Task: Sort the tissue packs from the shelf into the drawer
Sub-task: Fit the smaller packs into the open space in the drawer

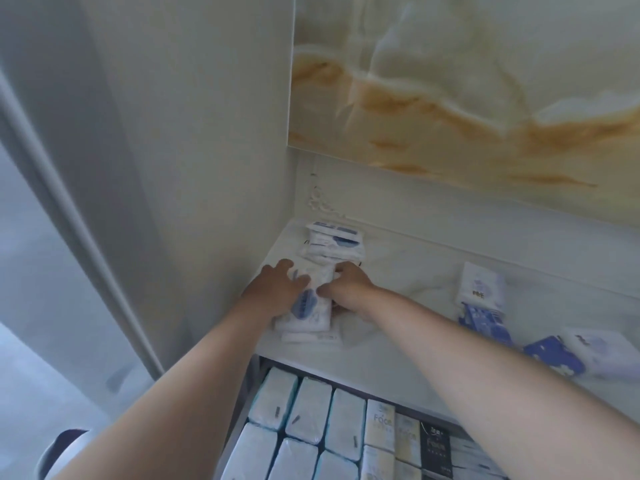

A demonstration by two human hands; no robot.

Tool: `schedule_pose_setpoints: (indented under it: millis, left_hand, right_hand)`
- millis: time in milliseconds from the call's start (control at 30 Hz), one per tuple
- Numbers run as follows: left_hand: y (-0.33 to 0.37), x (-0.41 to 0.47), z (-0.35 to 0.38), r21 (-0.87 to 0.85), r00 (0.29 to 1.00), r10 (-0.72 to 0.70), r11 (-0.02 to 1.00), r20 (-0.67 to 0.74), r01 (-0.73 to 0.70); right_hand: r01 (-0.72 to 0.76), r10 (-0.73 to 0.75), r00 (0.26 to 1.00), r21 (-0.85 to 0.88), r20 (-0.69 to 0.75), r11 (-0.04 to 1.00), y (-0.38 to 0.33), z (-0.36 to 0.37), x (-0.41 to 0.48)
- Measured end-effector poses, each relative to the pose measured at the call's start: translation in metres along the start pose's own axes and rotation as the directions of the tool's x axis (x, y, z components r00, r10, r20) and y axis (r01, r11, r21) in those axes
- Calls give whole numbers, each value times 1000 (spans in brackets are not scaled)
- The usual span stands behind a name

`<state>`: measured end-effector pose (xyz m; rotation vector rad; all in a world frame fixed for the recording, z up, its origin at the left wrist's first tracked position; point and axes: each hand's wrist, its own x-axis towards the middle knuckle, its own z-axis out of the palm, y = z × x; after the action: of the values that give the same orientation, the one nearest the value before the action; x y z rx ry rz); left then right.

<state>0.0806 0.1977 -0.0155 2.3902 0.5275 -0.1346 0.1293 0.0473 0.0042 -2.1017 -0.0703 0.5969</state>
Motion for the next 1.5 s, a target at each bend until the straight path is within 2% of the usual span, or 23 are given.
schedule_pose_setpoints:
  millis: [67,133,200,267,333,467,533,600,667,733,800,933,1000,1133,1233,1300,1433,1467,1500]
  left_hand:
    - [-4,1,0,100,995,59,993,82,-67]
    - [-7,5,0,166,988,83,981,133,-105]
    - [-8,10,-1,155,986,88,982,144,-110]
    - [-8,15,-4,128,987,72,988,141,-91]
    - [-8,19,-4,90,989,50,994,138,-63]
    - [-8,24,2,13,984,9,1000,175,-12]
    - [-5,23,5,21,981,10,1000,194,-15]
    - [-2,22,6,54,976,17,998,215,-29]
    - [0,25,8,39,974,22,999,224,-32]
    - [3,28,10,19,973,35,999,229,-41]
    - [6,29,14,-7,974,49,999,219,-49]
    - [13,29,19,-120,993,-15,992,117,29]
    - [12,27,16,-233,993,-99,966,71,112]
    - [10,21,3,-323,980,-198,927,8,190]
    - [15,7,-1,-302,972,-216,924,94,234]
    - [14,-2,2,-273,978,-141,945,154,180]
    - [13,-11,15,-109,988,2,994,153,15]
    - [14,-13,18,-97,989,6,995,147,8]
    - [16,-15,20,-93,989,0,996,146,14]
  right_hand:
    - [77,-97,993,-264,-65,961,2,2,9]
    - [174,-258,959,-475,-118,863,0,-1,19]
    - [242,-396,910,-619,-122,747,-3,-6,31]
    - [267,-473,877,-730,-88,630,-8,-10,47]
    - [258,-476,878,-794,-45,550,-11,-11,65]
    - [192,-429,903,-869,-26,456,-3,-7,94]
    - [147,-490,870,-921,-53,361,2,-4,102]
    - [133,-544,837,-939,-66,318,3,-4,105]
    - [177,-570,820,-924,-52,338,3,-8,106]
    - [229,-569,820,-876,-60,424,4,-17,102]
    - [269,-594,801,-844,-72,464,7,-25,94]
    - [506,-796,584,-695,-158,510,21,-36,65]
    - [628,-832,535,-589,-148,509,35,-37,48]
    - [769,-825,563,-393,44,504,62,-31,15]
    - [710,-705,695,-284,140,644,79,-26,-5]
    - [645,-658,752,-256,47,720,83,-22,-16]
    - [524,-604,743,-311,-289,793,71,-20,-34]
    - [451,-556,763,-344,-329,823,68,-20,-37]
    - [343,-465,819,-364,-336,866,64,-19,-39]
